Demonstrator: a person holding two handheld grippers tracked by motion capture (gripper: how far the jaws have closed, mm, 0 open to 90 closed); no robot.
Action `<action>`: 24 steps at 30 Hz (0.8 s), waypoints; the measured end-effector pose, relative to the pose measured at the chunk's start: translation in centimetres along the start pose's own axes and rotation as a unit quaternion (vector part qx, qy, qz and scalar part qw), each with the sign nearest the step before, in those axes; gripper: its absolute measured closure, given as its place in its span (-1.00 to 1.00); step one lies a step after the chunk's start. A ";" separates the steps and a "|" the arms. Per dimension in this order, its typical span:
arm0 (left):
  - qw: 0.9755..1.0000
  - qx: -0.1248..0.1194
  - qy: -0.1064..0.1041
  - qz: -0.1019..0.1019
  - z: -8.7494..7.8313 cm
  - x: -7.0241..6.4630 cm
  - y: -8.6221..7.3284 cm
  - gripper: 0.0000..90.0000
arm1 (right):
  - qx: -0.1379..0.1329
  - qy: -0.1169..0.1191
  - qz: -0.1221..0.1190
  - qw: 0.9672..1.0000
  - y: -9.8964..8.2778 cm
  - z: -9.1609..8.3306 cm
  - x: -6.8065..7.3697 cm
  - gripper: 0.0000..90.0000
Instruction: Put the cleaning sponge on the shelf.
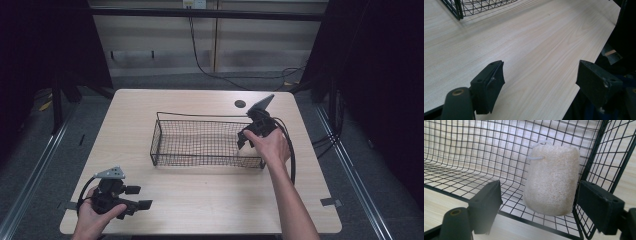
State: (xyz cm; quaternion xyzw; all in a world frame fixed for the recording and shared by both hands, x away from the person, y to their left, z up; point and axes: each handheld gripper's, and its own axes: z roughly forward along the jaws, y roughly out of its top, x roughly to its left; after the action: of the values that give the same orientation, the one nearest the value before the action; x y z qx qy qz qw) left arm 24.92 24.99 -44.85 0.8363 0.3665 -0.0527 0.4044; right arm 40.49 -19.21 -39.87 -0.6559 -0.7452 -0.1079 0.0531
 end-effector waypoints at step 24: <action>1.000 -0.001 0.003 -0.001 0.0 0.0 0.0 -0.52 | -0.058 0.057 -0.076 0.994 -2.8 -2.5 1.4 -0.46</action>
State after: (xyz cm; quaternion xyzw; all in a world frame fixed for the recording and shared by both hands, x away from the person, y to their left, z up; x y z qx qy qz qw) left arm 24.90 24.96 -44.87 0.8357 0.3683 -0.0503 0.4042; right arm 37.37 -18.77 -37.43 -0.5918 -0.7814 -0.1917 0.0490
